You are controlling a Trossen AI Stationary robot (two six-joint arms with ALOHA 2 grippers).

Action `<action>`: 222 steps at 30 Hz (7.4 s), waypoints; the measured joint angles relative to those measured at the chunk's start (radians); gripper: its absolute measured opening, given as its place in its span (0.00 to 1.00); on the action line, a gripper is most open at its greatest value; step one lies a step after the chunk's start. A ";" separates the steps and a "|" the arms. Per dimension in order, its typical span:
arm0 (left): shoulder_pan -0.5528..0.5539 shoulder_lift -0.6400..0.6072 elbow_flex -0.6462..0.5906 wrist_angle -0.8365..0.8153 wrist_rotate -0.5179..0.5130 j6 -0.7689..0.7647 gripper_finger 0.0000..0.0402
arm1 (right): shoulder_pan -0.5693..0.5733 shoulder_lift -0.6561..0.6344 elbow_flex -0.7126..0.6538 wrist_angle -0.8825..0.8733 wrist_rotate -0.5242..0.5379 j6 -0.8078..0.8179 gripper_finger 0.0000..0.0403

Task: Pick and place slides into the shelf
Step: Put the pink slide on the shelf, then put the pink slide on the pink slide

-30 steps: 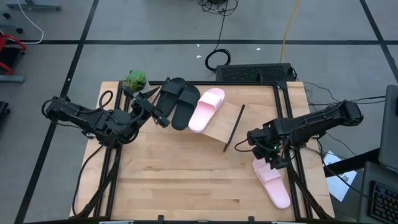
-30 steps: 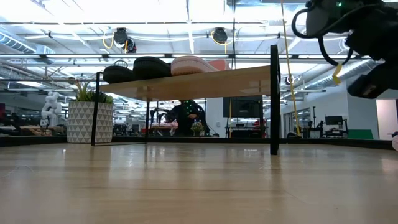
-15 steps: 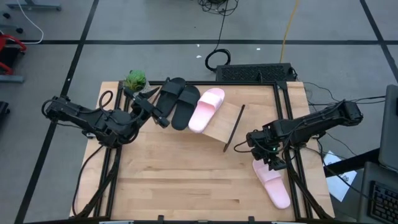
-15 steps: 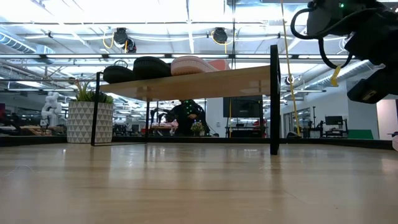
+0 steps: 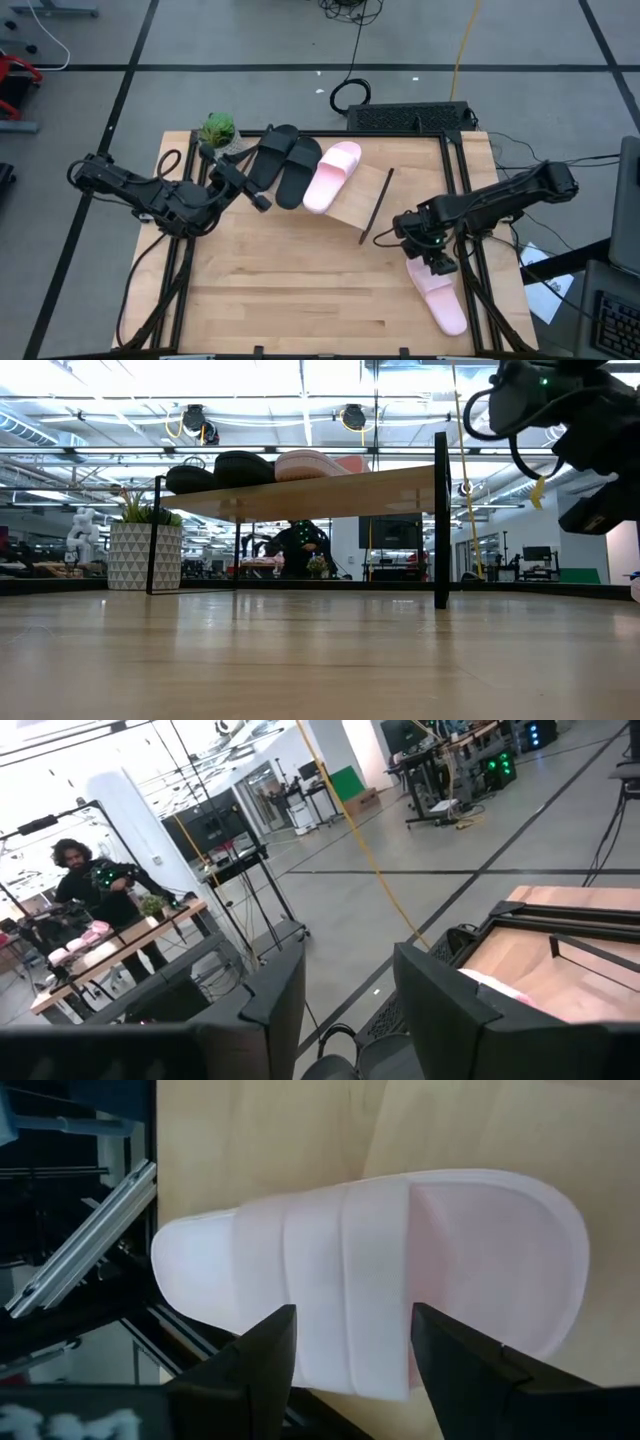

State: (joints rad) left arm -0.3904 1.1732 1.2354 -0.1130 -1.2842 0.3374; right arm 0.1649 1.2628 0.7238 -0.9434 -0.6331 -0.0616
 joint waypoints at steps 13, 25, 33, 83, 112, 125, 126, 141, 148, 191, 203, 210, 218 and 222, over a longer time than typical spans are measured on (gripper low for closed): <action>0.001 0.000 0.000 -0.005 -0.026 0.023 0.40 | 0.001 0.062 0.000 0.058 -0.026 0.000 0.46; 0.000 0.000 0.000 -0.018 -0.027 0.029 0.40 | 0.001 0.096 -0.008 0.065 -0.052 -0.001 0.46; 0.000 0.000 0.000 -0.019 -0.027 0.047 0.40 | 0.001 0.095 -0.008 0.064 -0.079 -0.002 0.39; -0.005 0.000 0.000 -0.018 -0.027 0.046 0.40 | -0.131 0.035 -0.010 0.053 0.068 0.067 0.00; -0.024 0.000 0.000 -0.018 -0.027 0.045 0.40 | -0.200 0.001 -0.010 -0.082 -0.125 -0.026 0.28; -0.024 0.000 0.000 -0.018 -0.048 0.047 0.40 | -0.104 0.001 -0.100 0.001 -0.133 0.041 0.32; -0.024 0.000 0.000 -0.018 -0.048 0.047 0.40 | -0.100 0.001 -0.116 0.026 -0.147 0.056 0.32; -0.024 0.000 0.000 -0.018 -0.052 0.043 0.40 | -0.094 0.001 -0.153 0.112 -0.212 0.182 0.33; -0.024 0.000 0.000 -0.017 -0.053 0.042 0.40 | -0.156 0.001 -0.150 0.116 -0.209 0.182 0.32; -0.024 0.000 0.000 -0.018 -0.053 0.027 0.40 | 0.019 0.001 -0.145 0.133 -0.160 0.229 0.32; -0.024 0.000 0.000 -0.018 -0.053 0.021 0.40 | 0.085 0.001 -0.217 0.342 -0.264 0.414 0.32; -0.024 0.000 0.000 -0.018 -0.053 0.021 0.40 | 0.102 0.001 -0.260 0.437 -0.294 0.518 0.32; -0.025 0.000 0.000 -0.018 -0.052 0.016 0.40 | 0.101 0.000 -0.261 0.555 -0.341 0.580 0.32; -0.027 0.000 0.000 -0.018 -0.052 0.016 0.40 | 0.101 0.000 -0.261 0.558 -0.365 0.584 0.32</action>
State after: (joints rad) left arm -0.4175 1.1732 1.2354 -0.1311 -1.3362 0.3531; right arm 0.2657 1.2633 0.4633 -0.3852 -0.9982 0.5224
